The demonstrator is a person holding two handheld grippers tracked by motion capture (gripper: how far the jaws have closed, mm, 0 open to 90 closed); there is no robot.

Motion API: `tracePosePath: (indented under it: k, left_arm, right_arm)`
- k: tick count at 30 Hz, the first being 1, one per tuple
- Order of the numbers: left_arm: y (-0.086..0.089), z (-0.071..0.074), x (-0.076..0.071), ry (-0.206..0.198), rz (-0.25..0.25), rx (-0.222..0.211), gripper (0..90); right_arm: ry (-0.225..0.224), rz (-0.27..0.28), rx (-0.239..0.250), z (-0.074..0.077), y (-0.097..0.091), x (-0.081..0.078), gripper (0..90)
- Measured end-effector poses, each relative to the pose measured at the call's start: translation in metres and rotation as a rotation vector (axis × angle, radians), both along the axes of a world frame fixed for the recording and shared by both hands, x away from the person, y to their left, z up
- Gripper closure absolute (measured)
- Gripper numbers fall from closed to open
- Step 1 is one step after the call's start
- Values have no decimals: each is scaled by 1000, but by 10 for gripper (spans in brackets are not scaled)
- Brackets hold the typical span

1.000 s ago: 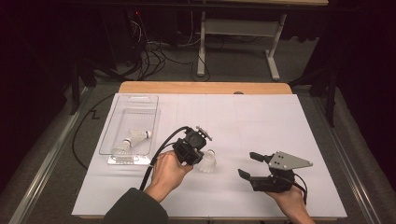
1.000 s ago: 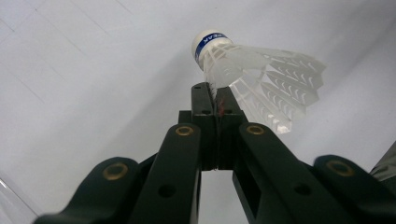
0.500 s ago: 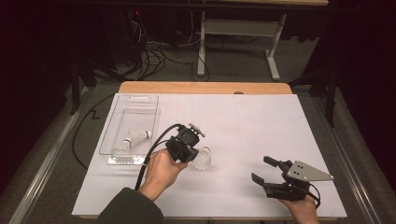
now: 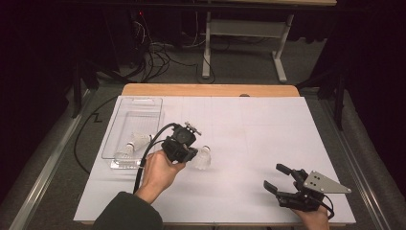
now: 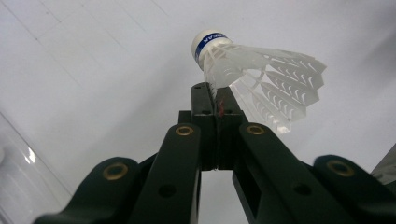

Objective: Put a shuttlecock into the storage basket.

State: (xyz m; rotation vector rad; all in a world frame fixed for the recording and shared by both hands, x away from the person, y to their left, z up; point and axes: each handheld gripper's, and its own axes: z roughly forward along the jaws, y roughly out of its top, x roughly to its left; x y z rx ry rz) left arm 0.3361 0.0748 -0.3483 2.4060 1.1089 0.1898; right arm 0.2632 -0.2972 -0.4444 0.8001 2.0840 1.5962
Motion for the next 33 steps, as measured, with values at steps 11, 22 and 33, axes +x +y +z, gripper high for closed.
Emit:
tracePosePath:
  k: [11,22,33]
  left_arm:
    - [22,7,3,-7,44,-30,899]
    - [44,14,10,-13,98,-39,899]
    - [68,21,18,-38,159,-49,900]
  right_arm:
    - [4,-17,5,-6,-5,-3,246]
    - [1,-24,8,-7,-7,-1,247]
    - [-4,-19,5,-8,-6,-1,246]
